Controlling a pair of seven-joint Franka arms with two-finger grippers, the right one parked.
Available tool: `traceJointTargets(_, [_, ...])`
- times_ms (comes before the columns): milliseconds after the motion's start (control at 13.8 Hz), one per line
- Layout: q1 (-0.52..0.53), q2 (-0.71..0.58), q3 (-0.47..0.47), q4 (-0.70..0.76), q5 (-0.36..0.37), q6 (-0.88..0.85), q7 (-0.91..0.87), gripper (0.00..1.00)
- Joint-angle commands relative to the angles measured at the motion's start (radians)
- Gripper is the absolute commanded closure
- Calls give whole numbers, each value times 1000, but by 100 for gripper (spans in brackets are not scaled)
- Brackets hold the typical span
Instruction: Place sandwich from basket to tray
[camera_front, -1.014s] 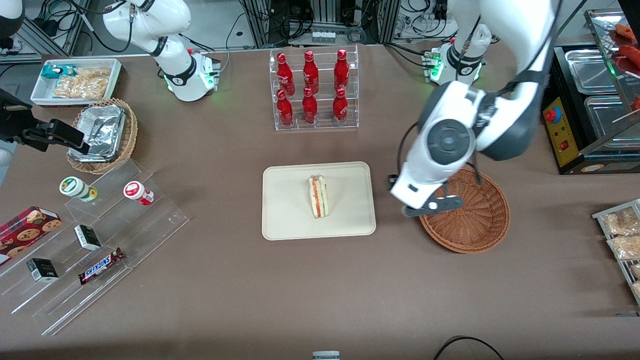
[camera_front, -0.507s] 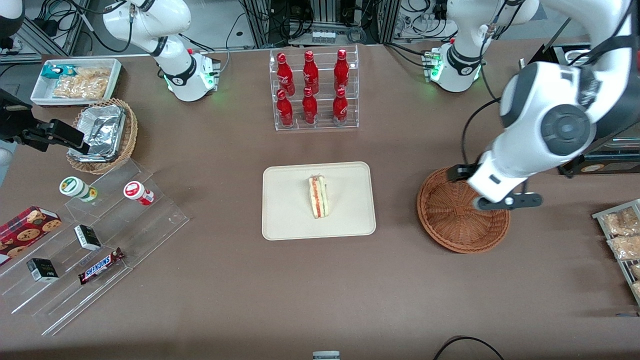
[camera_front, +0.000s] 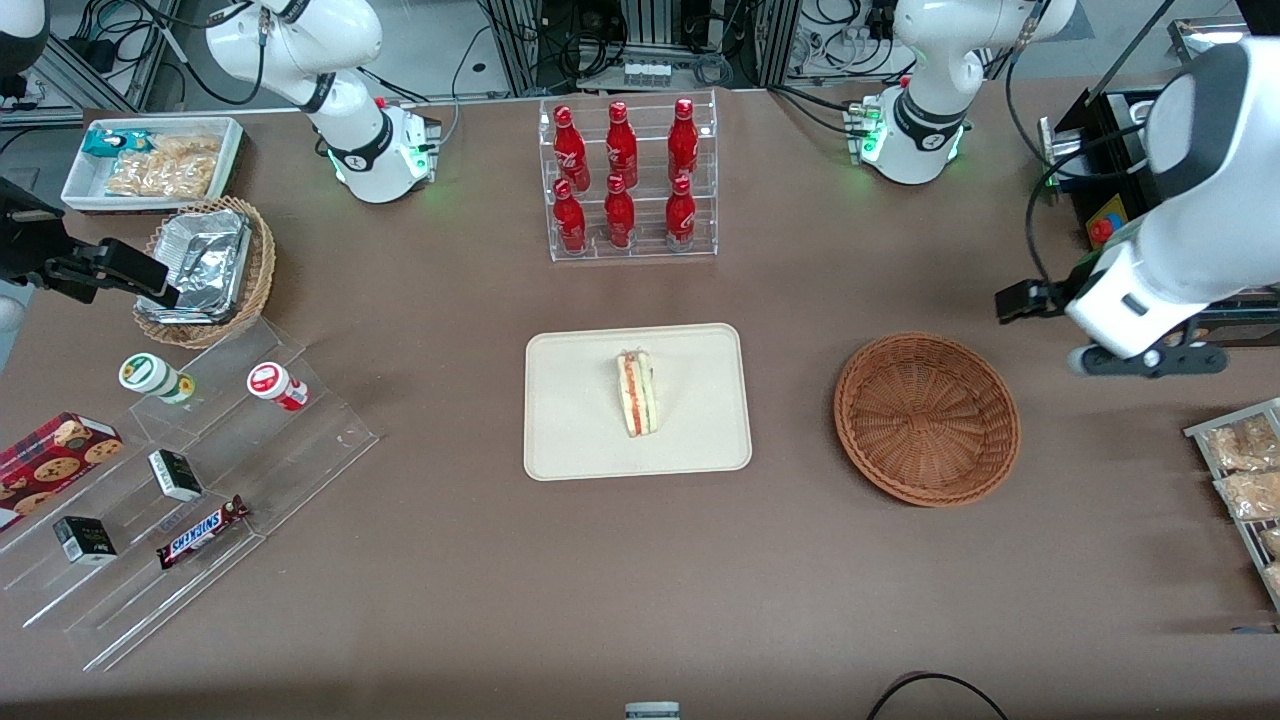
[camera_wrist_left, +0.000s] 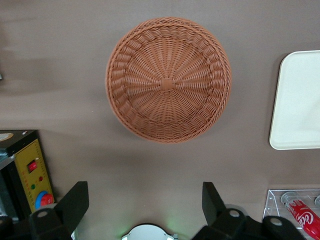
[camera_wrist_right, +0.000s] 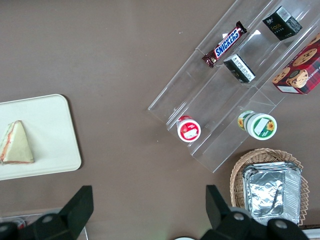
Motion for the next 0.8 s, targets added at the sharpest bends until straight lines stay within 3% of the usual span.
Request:
traceJointTargets(0, [58, -91, -36, -22, 0, -31, 35, 0])
traceJointTargets(725, [118, -149, -77, -68, 1, 13, 83, 0])
